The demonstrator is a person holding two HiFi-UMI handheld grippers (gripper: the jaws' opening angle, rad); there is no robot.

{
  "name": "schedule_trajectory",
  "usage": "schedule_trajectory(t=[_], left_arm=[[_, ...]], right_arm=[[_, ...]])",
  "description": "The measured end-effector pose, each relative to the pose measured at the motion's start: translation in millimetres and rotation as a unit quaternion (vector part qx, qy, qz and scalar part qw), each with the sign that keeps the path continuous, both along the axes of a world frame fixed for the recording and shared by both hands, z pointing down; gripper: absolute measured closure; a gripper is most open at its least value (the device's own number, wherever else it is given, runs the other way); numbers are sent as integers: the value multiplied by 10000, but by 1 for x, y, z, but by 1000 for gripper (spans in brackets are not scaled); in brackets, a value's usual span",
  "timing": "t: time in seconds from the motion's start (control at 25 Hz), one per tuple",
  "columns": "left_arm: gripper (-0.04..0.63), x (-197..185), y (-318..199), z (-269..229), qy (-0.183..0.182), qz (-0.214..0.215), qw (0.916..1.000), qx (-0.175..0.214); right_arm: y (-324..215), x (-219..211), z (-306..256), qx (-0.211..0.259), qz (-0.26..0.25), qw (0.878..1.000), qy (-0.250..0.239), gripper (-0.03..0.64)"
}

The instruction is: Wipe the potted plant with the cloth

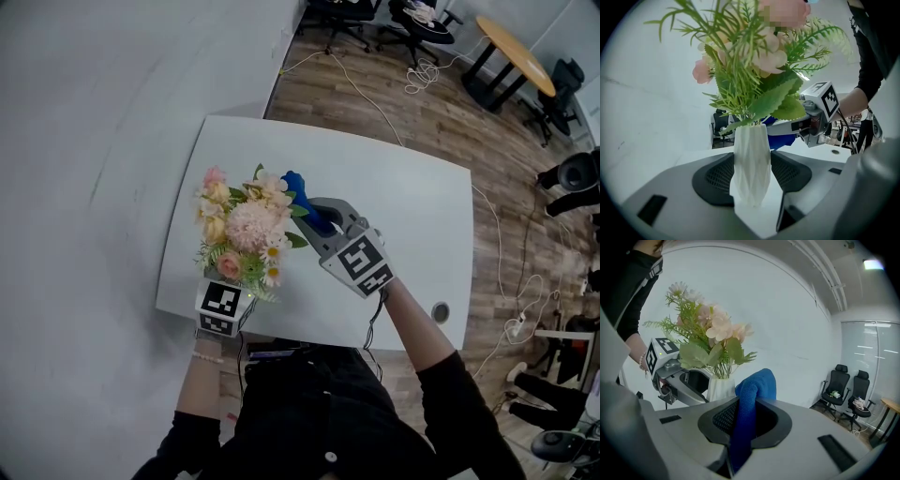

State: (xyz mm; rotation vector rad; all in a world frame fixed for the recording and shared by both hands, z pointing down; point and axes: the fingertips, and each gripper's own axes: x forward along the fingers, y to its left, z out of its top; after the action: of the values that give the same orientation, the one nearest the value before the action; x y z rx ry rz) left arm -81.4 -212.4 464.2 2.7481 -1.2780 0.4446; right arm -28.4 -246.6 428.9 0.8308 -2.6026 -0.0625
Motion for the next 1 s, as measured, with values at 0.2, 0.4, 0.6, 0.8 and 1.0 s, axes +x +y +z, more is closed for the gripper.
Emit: schedule_trajectory(t=[0.2, 0.4, 0.6, 0.8, 1.0], left_arm=[[339, -1, 1, -3, -29, -21, 10000, -15], [341, 1, 2, -2, -46, 38, 10000, -2], [341, 2, 2, -2, -89, 79, 9999, 9], [341, 1, 2, -1, -87, 72, 9999, -1], [339, 2, 2, -1, -94, 73, 9999, -13]], right_arm=[[11, -11, 6, -247, -395, 9989, 70, 538], [18, -15, 24, -339, -671, 9962, 442, 538], [18, -14, 36, -450, -666, 9952, 553, 538], [18, -13, 53, -601, -596, 9947, 577, 538], [20, -11, 72, -704, -532, 9934, 735, 538]])
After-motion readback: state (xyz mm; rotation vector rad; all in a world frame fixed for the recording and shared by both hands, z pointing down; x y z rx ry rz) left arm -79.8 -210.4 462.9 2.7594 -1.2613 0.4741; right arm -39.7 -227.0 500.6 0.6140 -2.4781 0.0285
